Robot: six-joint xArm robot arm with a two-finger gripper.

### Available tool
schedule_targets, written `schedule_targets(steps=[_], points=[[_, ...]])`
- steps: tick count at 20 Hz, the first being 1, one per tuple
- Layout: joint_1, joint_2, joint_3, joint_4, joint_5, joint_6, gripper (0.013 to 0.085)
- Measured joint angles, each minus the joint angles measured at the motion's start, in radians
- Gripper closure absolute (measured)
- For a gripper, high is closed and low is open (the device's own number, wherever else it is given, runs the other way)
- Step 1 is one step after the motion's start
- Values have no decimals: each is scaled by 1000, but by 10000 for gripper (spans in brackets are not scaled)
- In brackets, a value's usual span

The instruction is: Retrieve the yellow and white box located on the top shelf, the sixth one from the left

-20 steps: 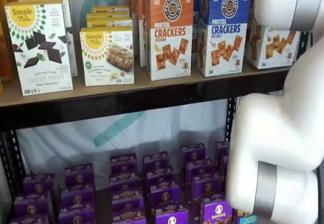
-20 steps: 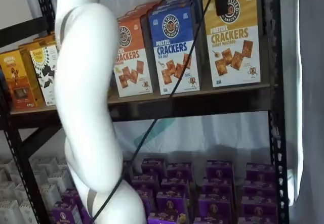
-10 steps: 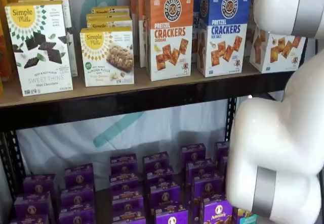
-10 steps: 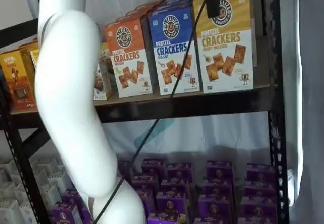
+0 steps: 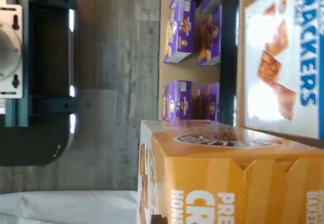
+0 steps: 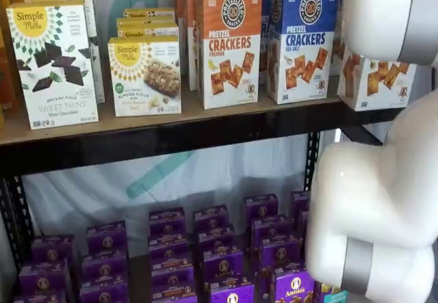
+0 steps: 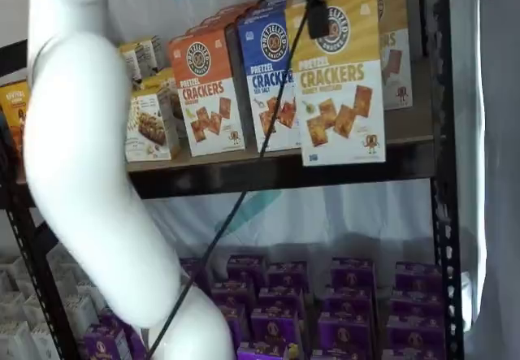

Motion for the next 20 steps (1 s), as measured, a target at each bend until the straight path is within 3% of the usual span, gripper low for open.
schedule_targets(steps=[12, 20], points=[[126, -174, 201, -62, 38, 103, 370], [194, -251, 300, -59, 40, 174, 370]])
